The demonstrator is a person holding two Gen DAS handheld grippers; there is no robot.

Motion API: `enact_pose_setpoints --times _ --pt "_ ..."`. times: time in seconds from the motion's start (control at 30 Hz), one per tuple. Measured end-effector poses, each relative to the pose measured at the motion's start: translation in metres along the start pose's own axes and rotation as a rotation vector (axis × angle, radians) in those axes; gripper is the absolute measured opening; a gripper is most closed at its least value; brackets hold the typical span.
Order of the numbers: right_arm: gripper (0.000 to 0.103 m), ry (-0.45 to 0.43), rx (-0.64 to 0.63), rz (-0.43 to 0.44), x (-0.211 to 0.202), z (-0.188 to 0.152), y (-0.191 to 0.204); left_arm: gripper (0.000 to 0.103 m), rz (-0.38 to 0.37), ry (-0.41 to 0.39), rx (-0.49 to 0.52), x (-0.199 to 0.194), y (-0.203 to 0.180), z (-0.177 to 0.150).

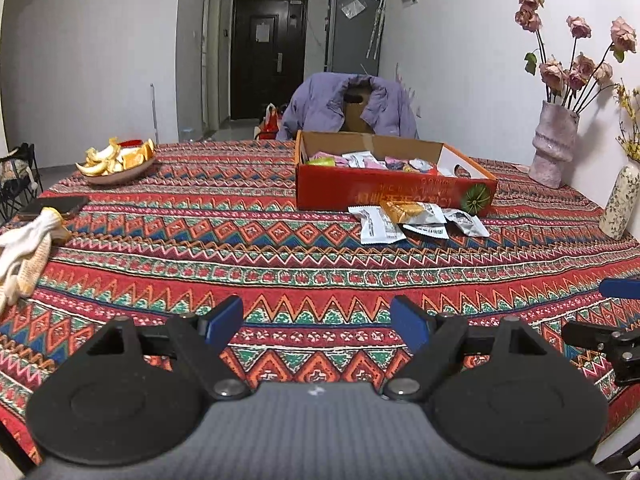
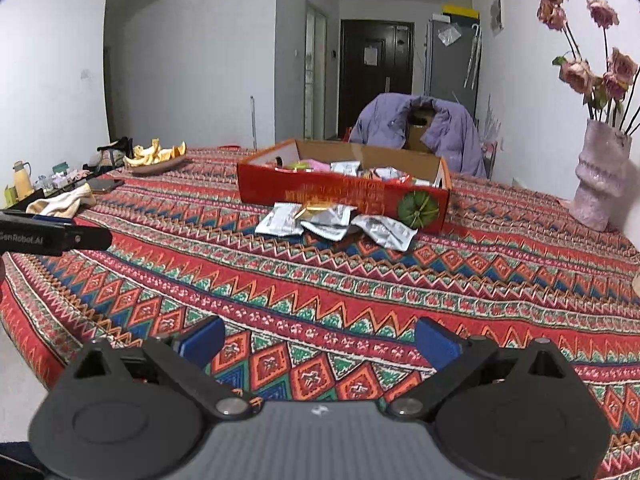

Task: Organize snacks
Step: 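Grasp a white printed packet with the left tool while the right tool grasps a biscuit packet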

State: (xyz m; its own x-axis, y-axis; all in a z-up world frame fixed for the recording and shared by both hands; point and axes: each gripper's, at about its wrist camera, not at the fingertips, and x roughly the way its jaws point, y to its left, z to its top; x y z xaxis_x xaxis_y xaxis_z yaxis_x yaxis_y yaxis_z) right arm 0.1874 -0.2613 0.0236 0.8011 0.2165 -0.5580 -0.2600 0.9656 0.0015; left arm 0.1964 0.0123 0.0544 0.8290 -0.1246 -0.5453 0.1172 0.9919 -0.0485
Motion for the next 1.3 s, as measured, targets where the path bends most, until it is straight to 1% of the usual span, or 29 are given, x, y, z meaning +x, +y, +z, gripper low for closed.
enact_pose_setpoints --times 0.13,0.2,0.33,0.43,0.5,0.57,0.67,0.73,0.77,0.8,0.83,0.87,0.93,1.1,1.17,1.23,1.3 --pt "0.101 -0.015 0.047 0.011 0.016 0.013 -0.001 0.083 -0.007 0.023 0.005 0.017 0.006 0.004" --pt "0.101 -0.014 0.083 0.024 0.035 0.025 -0.003 0.083 -0.004 0.034 0.001 0.028 0.012 0.009" --pt "0.101 -0.004 0.084 0.005 0.086 0.056 0.002 0.083 0.008 0.052 -0.039 0.053 0.031 0.021" --pt "0.101 0.002 0.061 -0.001 0.127 0.081 0.007 0.083 0.015 0.089 -0.071 0.076 0.046 0.028" --pt "0.101 0.024 0.064 -0.023 0.161 0.097 0.010 0.083 0.012 0.106 -0.085 0.088 0.055 0.033" --pt "0.100 0.040 0.089 -0.025 0.190 0.108 0.008 0.083 0.010 0.113 -0.090 0.097 0.061 0.038" --pt "0.099 0.055 0.106 -0.070 0.226 0.117 0.009 0.083 0.016 0.119 -0.088 0.109 0.066 0.046" --pt "0.090 0.087 0.087 -0.080 0.247 0.118 0.011 0.083 0.012 0.128 -0.087 0.118 0.065 0.050" --pt "0.078 0.100 0.076 -0.079 0.253 0.118 0.012 0.083 0.010 0.135 -0.085 0.123 0.064 0.052" --pt "0.073 0.104 0.065 -0.074 0.257 0.116 0.012 0.083 0.005 0.139 -0.081 0.128 0.062 0.054" --pt "0.072 0.096 0.068 -0.063 0.257 0.116 0.011 0.083 -0.004 0.143 -0.075 0.133 0.058 0.056" --pt "0.067 0.096 0.068 -0.059 0.255 0.116 0.009 0.083 -0.014 0.147 -0.068 0.139 0.054 0.058" --pt "0.063 0.092 0.044 -0.059 0.248 0.113 0.006 0.083 -0.038 0.153 -0.055 0.151 0.042 0.062" --pt "0.062 0.051 0.060 -0.030 0.196 0.103 -0.021 0.082 -0.111 0.148 -0.027 0.188 -0.006 0.076" --pt "0.062 0.040 0.069 -0.027 0.176 0.096 -0.034 0.082 -0.121 0.151 -0.003 0.205 -0.029 0.080" --pt "0.062 0.036 0.083 -0.032 0.157 0.088 -0.047 0.080 -0.104 0.158 0.013 0.222 -0.047 0.083" --pt "0.062 0.035 0.094 -0.049 0.143 0.081 -0.058 0.073 -0.080 0.173 0.021 0.239 -0.059 0.085"
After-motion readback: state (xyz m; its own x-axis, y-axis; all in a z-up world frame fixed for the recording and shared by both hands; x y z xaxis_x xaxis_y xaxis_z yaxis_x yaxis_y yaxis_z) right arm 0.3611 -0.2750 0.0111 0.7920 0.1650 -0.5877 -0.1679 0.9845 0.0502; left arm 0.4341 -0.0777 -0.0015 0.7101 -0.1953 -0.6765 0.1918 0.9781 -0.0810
